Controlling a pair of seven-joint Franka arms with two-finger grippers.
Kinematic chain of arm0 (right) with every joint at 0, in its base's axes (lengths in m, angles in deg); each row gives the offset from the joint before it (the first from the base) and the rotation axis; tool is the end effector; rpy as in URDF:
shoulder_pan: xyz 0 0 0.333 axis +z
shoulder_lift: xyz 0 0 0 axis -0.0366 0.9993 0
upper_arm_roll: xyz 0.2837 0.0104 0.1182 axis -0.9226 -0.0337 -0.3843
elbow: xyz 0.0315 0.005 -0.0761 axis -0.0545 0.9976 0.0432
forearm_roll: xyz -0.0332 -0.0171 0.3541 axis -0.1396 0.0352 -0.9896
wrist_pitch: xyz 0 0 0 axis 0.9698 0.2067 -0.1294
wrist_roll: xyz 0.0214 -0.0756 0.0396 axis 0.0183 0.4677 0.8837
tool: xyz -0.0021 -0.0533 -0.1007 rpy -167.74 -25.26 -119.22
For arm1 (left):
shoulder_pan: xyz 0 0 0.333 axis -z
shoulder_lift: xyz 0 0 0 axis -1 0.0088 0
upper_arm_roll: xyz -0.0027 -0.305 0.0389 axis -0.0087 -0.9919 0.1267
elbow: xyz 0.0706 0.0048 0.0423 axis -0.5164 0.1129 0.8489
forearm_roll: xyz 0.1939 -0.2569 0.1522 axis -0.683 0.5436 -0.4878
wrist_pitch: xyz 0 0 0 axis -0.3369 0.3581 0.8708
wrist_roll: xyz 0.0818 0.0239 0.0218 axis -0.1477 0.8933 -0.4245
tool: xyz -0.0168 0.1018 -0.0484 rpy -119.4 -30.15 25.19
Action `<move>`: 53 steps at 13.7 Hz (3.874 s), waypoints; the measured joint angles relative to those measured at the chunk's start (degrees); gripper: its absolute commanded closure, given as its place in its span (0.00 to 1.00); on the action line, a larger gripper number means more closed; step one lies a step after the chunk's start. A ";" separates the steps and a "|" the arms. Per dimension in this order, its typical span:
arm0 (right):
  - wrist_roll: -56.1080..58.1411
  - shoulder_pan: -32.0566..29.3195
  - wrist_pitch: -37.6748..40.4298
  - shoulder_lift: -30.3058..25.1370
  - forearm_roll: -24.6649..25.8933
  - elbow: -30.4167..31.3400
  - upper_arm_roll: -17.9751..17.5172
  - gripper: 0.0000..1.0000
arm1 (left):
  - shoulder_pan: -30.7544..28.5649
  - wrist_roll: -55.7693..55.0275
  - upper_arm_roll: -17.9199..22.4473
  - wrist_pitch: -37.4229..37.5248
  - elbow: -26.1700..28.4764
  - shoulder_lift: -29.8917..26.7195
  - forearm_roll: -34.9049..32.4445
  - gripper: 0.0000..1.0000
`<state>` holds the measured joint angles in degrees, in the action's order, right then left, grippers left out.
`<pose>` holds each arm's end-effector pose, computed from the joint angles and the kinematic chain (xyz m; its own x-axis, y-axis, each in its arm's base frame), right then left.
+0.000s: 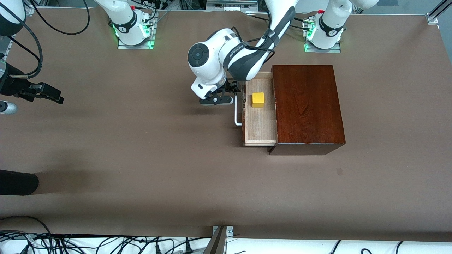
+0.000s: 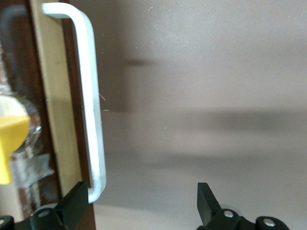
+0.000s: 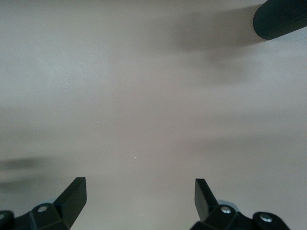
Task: Open drawer, take yellow block, close drawer
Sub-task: 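Release the handle and move the right gripper over the yellow cube, then lower the right gripper and grasp the yellow cube in the drawer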
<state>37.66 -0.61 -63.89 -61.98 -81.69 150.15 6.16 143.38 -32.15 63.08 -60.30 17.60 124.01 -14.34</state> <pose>0.5488 -0.0173 0.5603 0.9964 -0.0806 -0.0275 -0.0805 -0.9967 0.0038 0.4223 -0.5240 0.3225 0.9864 0.0231 -0.1630 -0.0084 -0.9818 -0.1898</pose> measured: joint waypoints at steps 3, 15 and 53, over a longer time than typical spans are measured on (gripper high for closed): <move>0.00 0.00 -0.06 0.00 0.00 0.00 0.00 0.00 | -0.10 -0.03 0.16 4.27 -0.87 -2.97 0.04 0.00; -6.91 1.71 -0.10 0.83 -1.60 0.03 -1.26 0.00 | -20.67 16.09 1.09 19.76 -1.24 -22.00 0.03 0.00; -139.16 55.69 -30.77 38.02 0.21 -18.72 -2.04 0.05 | -47.10 39.97 -0.42 10.90 22.07 -43.62 -2.73 0.00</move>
<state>-101.51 55.08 -94.66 -23.96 -81.49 131.43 4.12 96.28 7.82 62.65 -49.41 39.67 80.40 -17.06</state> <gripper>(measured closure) 0.000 0.000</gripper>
